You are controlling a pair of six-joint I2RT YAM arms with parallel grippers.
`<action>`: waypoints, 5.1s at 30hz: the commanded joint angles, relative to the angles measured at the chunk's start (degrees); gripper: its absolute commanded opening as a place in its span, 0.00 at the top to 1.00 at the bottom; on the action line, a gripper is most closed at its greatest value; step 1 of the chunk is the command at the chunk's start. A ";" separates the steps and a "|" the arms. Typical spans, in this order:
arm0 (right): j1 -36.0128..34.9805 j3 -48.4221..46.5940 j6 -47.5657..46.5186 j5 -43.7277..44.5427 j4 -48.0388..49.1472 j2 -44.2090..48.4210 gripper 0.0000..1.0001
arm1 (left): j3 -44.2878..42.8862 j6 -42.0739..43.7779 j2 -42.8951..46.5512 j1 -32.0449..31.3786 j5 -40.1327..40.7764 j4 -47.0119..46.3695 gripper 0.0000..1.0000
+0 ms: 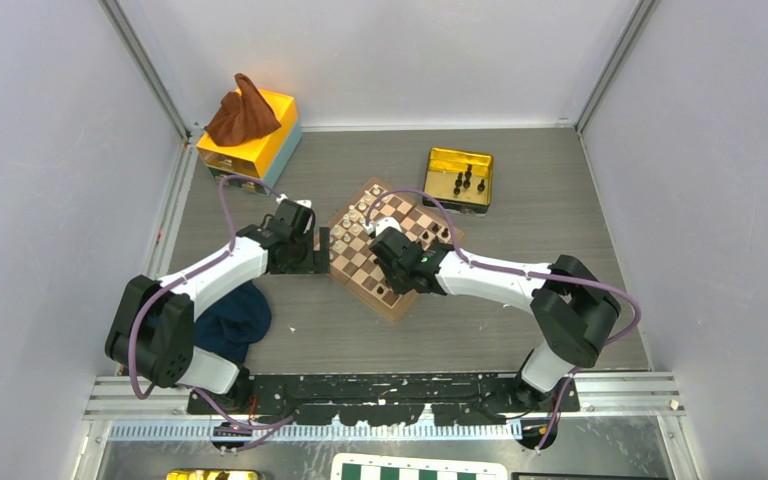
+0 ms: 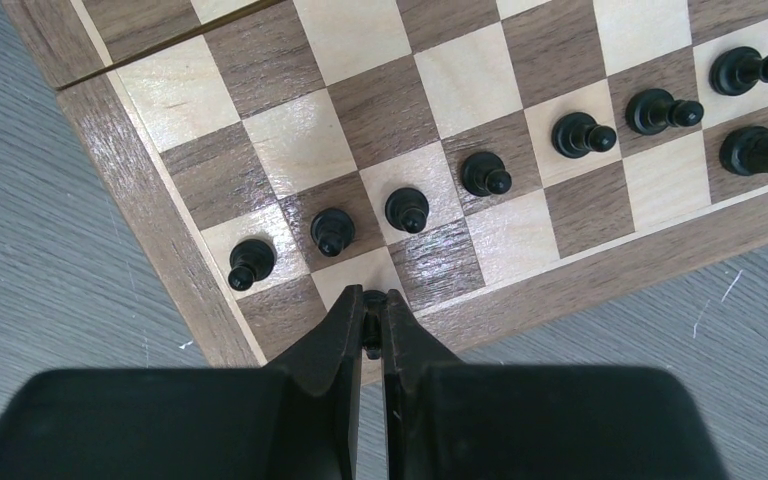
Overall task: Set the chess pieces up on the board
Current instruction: Place the chess piece on the chessboard, then pick up the chess piece from the storage box.
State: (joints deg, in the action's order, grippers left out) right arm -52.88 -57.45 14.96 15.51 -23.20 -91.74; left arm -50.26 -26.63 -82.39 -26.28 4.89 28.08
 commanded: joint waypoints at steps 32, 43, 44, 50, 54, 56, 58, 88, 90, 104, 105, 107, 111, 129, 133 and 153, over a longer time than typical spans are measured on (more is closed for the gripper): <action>-0.38 -3.45 0.13 -0.21 -1.43 0.89 0.70 | -0.94 -0.66 1.16 -0.96 0.28 -1.23 0.12; -0.39 -5.88 -0.03 -0.02 -3.94 2.89 0.69 | -0.89 -0.68 1.27 -1.03 0.30 -1.21 0.12; -0.59 -6.44 -0.09 -0.12 -4.62 3.22 0.69 | -0.89 -0.69 1.21 -1.05 0.30 -1.23 0.12; -1.38 -10.81 -0.38 0.16 -8.83 4.91 0.69 | -0.98 -0.61 1.27 -1.05 0.39 -1.11 0.12; -1.61 -13.46 -0.29 1.46 -10.74 6.45 0.66 | -1.02 -0.51 1.24 -1.05 0.56 -1.00 0.12; -1.61 -15.21 -0.20 3.12 -11.55 6.79 0.64 | -1.06 -0.53 1.32 -1.05 0.73 -0.94 0.12; -1.55 -17.27 -0.24 5.33 -11.97 6.58 0.61 | -1.07 -0.52 1.42 -1.04 0.90 -0.84 0.12; 31.78 -53.19 0.81 6.12 -16.52 -30.62 0.53 | -0.72 0.55 2.45 -1.03 4.43 0.79 0.10; 32.55 -54.09 1.25 5.69 -16.67 -32.19 0.53 | -0.72 0.66 2.41 -1.05 4.50 0.76 0.10; 35.49 -57.41 2.53 4.74 -17.49 -37.00 0.53 | -0.63 0.97 2.73 -1.05 5.22 1.24 0.10; 35.66 -57.53 2.55 4.62 -17.42 -37.13 0.53 | -0.63 1.01 2.76 -1.04 5.22 1.24 0.10; 35.84 -57.81 2.54 4.53 -17.49 -37.36 0.53 | -0.63 0.97 2.74 -1.00 5.22 1.31 0.10; 36.19 -58.41 2.48 4.25 -17.74 -38.16 0.53 | -0.64 0.99 3.07 -1.04 5.18 1.63 0.10; 37.63 -60.00 2.79 2.44 -17.67 -40.76 0.53 | 0.06 1.28 6.01 -0.97 5.83 1.68 0.10; 37.68 -60.63 2.85 2.07 -17.75 -41.35 0.55 | 0.46 1.49 7.29 -0.97 6.64 1.17 0.10; 38.27 -61.67 3.12 0.63 -18.20 -42.99 0.61 | 2.44 3.58 16.38 -0.88 13.43 -0.80 0.07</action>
State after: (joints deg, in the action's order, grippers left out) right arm -15.03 -117.08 17.52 16.38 -42.11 -135.52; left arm -47.90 -24.32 -68.58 -27.05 15.51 29.78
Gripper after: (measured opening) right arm 0.412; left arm 0.926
